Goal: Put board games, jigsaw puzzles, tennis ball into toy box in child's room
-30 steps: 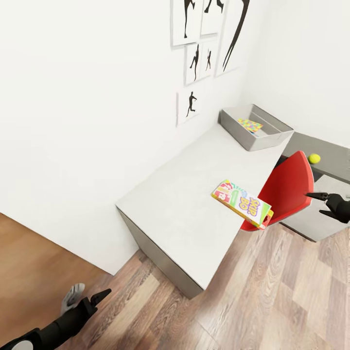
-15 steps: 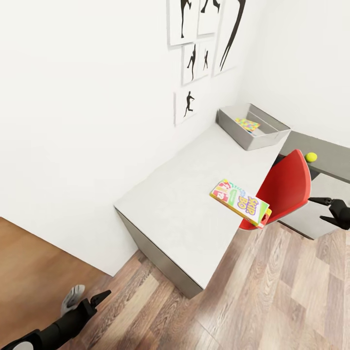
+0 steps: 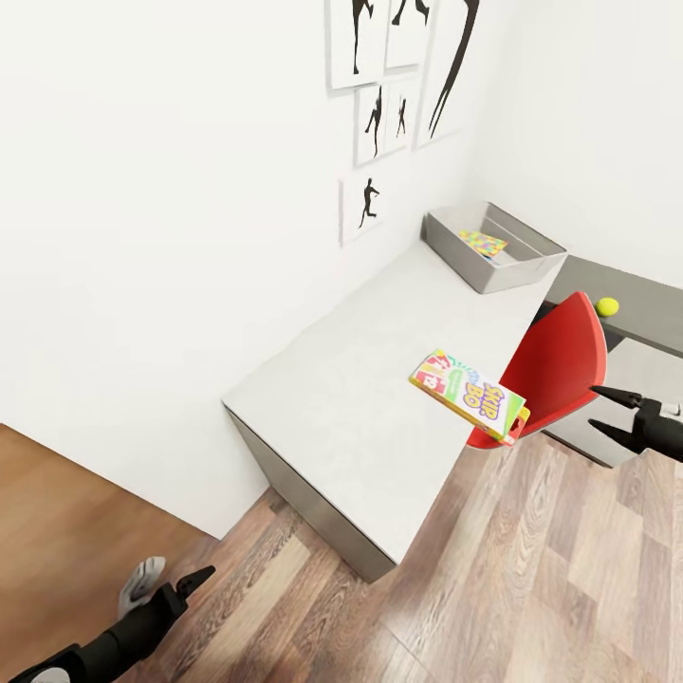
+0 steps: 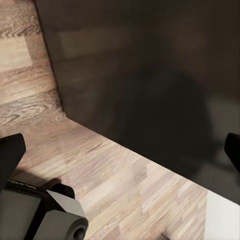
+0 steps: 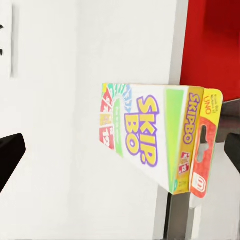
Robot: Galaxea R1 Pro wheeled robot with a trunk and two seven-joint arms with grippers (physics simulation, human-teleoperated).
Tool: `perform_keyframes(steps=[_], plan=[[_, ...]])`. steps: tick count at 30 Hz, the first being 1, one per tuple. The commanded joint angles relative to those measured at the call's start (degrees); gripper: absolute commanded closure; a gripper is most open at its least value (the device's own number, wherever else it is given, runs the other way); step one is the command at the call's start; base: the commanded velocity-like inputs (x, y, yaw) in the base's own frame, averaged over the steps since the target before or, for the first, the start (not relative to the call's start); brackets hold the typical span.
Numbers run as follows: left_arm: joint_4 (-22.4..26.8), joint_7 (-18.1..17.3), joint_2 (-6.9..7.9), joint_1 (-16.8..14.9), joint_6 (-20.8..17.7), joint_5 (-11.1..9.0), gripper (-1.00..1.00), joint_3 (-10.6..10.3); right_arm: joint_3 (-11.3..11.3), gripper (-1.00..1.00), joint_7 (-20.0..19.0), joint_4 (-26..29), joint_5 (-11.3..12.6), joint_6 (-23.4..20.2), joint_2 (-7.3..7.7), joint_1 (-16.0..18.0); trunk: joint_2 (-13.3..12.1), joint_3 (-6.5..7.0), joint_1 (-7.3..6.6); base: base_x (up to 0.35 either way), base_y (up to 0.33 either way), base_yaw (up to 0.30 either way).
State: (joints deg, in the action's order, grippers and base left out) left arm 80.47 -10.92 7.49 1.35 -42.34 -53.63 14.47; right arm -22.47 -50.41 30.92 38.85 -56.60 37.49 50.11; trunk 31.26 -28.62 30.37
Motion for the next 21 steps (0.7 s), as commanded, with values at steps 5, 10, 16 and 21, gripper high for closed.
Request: perform_keyframes(steps=[5, 10, 16, 21], plan=[[-1.15, -0.16, -0.01, -0.69, 0.12, 0.03, -1.0, 0.01, 0.18, -1.0, -6.89, -4.22, -0.76, 1.04, -2.31, 0.11, 0.07, -0.06, 0.02, 0.0, 0.0, -0.001], [-2.58, -0.16, 0.01, -1.5, 0.35, 0.04, -1.0, -0.02, 0.2, -1.0, -10.2, -7.72, -0.86, 1.72, -5.98, 0.38, 0.07, -0.06, 0.02, 0.0, 0.0, 0.0], [-4.41, -0.16, 0.01, -2.44, 0.52, 0.08, -1.0, -0.05, 0.13, -1.0, -12.26, -10.08, -0.86, 3.5, -9.71, 0.55, 0.07, -0.06, 0.02, 0.0, 0.0, 0.0], [-5.87, -0.16, -0.01, -3.08, 0.67, 0.0, -1.0, -0.07, 0.03, -1.0, -13.13, -11.12, -0.65, 7.41, -11.13, 0.58, 0.07, -0.06, 0.02, 0.0, 0.0, 0.0]])
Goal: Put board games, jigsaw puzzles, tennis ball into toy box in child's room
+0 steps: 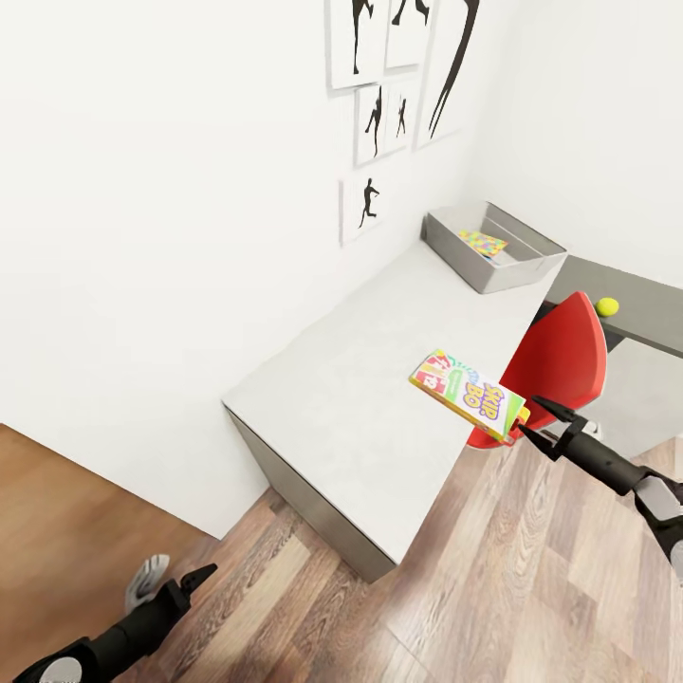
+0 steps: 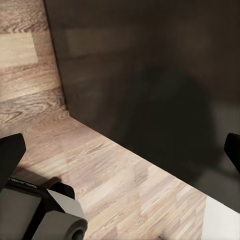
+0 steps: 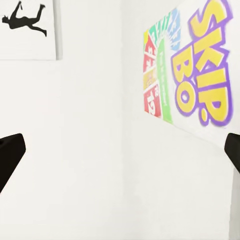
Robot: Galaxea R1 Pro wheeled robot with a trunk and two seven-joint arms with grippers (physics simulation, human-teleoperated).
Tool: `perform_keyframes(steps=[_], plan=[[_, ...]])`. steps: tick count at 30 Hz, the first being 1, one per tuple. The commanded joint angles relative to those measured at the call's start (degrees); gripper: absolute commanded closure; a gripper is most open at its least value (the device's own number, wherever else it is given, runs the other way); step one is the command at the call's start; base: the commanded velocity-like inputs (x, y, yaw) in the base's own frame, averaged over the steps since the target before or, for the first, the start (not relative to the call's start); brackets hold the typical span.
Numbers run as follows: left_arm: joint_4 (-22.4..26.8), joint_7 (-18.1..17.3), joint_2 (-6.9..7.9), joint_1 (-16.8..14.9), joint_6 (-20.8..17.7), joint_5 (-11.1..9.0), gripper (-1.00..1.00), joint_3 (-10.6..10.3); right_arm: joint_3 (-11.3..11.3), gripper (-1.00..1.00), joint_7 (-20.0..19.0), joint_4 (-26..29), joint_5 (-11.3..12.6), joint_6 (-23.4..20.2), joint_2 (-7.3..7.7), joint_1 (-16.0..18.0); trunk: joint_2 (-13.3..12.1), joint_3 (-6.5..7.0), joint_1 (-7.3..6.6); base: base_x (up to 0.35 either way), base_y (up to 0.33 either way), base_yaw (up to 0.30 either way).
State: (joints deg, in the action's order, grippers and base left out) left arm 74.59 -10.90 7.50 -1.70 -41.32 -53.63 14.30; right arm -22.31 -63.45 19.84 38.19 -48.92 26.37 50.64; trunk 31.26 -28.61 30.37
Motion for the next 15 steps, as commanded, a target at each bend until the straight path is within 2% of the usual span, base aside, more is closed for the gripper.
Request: perform_keyframes(steps=[1, 10, 15], plan=[[-0.3, -0.18, -0.04, -0.3, -0.35, -0.05, -1.0, 0.07, -0.16, -1.0, -0.35, -0.31, 0.12, 1.13, -0.32, 0.0, 0.07, -0.06, 0.02, 0.0, 0.0, 0.0], [-0.84, -0.3, -0.12, -1.12, -0.35, -0.19, -1.0, -0.27, -0.24, -1.0, -1.12, -1.1, 1.36, 5.49, -1.24, -0.5, 0.07, -0.06, 0.02, 0.0, 0.0, 0.0], [-0.83, -0.55, 0.07, -1.38, -0.22, -0.09, -1.0, -1.44, -0.27, -1.0, -1.26, -1.34, 2.33, 6.96, -1.92, -0.77, 0.07, -0.06, 0.02, 0.0, 0.0, 0.0]])
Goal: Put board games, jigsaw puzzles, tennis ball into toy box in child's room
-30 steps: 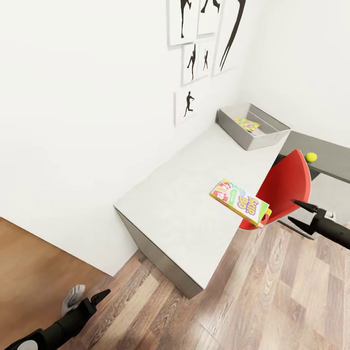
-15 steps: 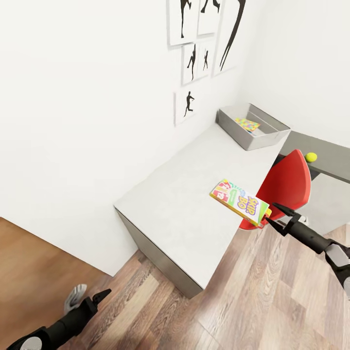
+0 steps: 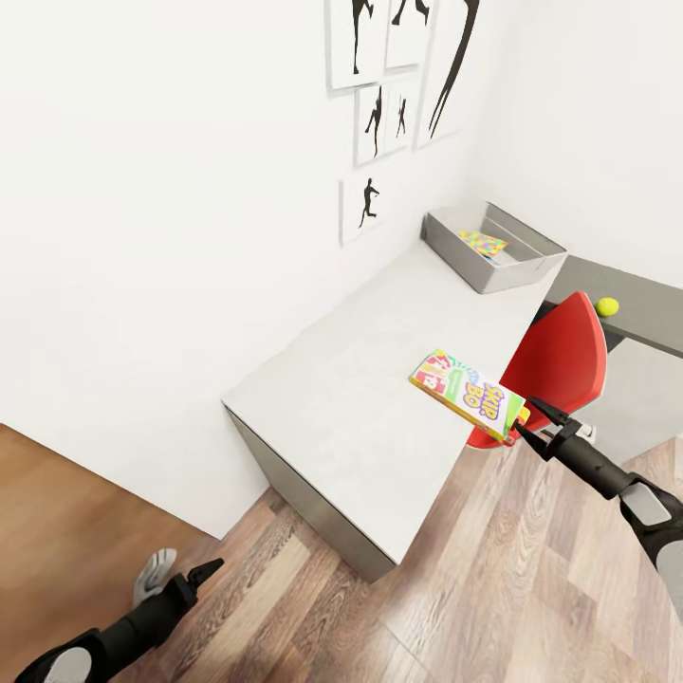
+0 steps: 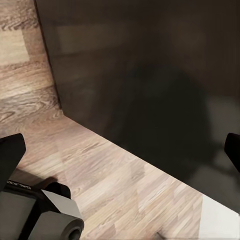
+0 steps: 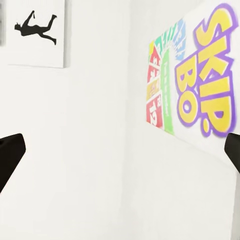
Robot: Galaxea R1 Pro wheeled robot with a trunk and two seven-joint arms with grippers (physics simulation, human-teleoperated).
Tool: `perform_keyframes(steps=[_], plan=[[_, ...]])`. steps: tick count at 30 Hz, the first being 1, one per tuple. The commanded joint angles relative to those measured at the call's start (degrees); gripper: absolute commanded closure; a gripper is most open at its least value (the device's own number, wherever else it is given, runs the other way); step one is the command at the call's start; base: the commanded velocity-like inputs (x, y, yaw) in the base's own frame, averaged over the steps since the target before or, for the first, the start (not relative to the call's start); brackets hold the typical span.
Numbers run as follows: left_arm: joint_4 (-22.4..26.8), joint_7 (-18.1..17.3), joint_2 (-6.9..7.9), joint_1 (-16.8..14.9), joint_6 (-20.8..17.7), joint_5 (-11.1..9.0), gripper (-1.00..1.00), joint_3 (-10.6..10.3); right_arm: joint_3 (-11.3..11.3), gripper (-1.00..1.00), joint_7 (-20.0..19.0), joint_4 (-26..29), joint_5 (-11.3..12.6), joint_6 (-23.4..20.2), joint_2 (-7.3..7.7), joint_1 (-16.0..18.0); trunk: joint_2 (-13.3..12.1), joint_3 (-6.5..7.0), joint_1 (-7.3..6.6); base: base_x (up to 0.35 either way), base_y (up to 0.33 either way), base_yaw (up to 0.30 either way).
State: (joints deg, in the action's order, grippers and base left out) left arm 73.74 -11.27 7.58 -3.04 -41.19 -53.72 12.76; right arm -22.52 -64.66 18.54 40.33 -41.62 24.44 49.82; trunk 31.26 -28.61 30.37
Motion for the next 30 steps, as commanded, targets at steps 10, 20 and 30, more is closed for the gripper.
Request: perform_keyframes(steps=[10, 20, 30], plan=[[1.43, -0.69, 0.09, -0.16, -0.36, -0.02, -1.0, -1.39, -0.12, -1.0, -0.04, -0.17, 0.78, 1.2, -0.79, -0.18, 0.07, -0.06, 0.02, 0.0, 0.0, 0.0], [2.98, -1.05, 0.11, -0.13, -0.5, -0.1, -1.0, -1.87, -0.15, -1.0, -0.04, -0.17, 0.93, 2.66, -0.61, -0.23, 0.07, -0.06, 0.02, 0.0, 0.0, 0.0], [3.84, -2.42, 0.14, -0.13, -0.55, -0.14, -1.0, -1.99, -0.17, -1.0, 0.3, -0.17, 0.97, 3.28, -0.36, -0.25, 0.07, -0.06, 0.02, 0.0, 0.0, 0.0]])
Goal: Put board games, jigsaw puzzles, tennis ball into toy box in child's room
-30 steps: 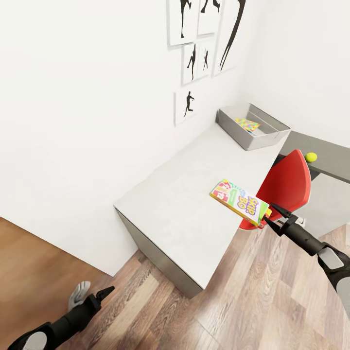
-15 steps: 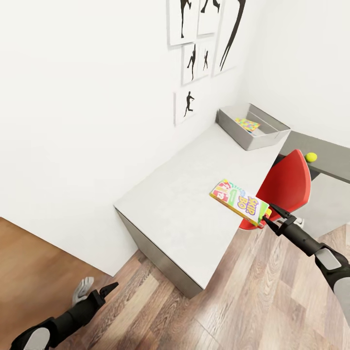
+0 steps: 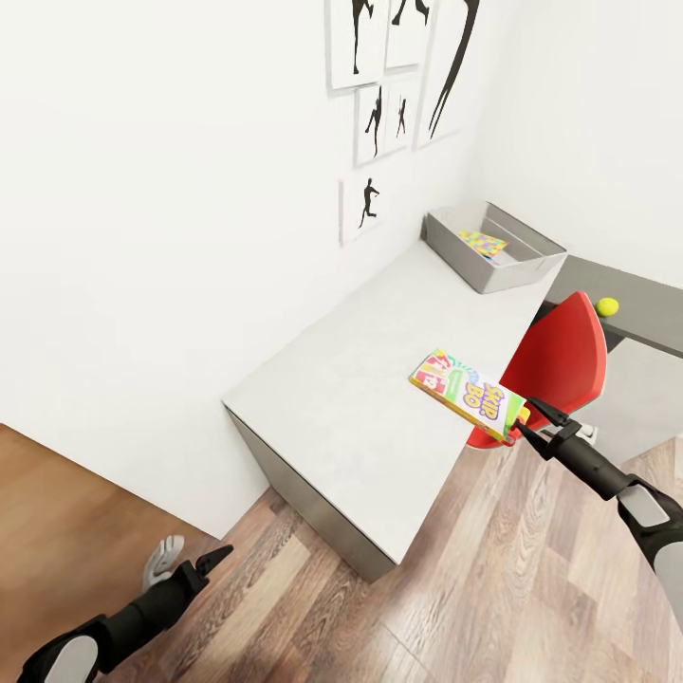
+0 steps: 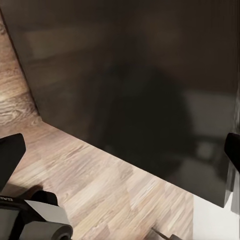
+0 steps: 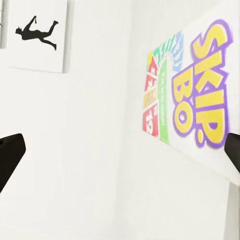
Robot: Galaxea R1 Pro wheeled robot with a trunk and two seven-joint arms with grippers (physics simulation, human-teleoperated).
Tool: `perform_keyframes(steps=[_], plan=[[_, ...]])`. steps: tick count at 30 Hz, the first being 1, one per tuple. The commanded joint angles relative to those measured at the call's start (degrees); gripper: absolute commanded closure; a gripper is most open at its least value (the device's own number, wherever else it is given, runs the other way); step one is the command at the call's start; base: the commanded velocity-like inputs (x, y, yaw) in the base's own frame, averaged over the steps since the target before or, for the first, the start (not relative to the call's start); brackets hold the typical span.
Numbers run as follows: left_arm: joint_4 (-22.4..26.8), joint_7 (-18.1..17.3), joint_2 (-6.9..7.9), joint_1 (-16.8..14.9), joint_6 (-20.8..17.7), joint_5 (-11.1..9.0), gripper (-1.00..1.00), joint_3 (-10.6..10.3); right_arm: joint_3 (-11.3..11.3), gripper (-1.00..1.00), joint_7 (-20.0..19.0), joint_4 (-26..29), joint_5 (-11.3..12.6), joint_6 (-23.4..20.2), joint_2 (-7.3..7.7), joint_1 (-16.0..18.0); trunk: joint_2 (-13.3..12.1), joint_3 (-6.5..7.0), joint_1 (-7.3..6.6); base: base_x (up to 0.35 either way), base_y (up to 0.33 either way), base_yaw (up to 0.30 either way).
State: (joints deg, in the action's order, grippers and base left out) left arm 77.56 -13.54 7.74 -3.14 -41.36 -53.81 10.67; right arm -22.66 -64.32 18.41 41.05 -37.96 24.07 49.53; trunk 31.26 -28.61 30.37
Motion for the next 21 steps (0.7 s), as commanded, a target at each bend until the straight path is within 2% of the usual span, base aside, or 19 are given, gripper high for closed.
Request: perform_keyframes(steps=[1, 21], plan=[[0.09, -0.36, -0.03, -0.03, -0.37, -0.05, -1.0, 0.09, -0.09, -1.0, -0.01, -0.05, 0.24, -0.33, 0.06, 0.02, 0.07, -0.07, 0.02, 0.0, 0.0, 0.0], [0.39, -1.26, -0.08, -0.03, -0.43, -0.06, -1.0, 0.06, -0.76, -1.0, 0.07, 0.02, 0.18, -0.11, 0.22, -0.12, 0.07, -0.07, 0.02, 0.0, 0.0, 0.0]])
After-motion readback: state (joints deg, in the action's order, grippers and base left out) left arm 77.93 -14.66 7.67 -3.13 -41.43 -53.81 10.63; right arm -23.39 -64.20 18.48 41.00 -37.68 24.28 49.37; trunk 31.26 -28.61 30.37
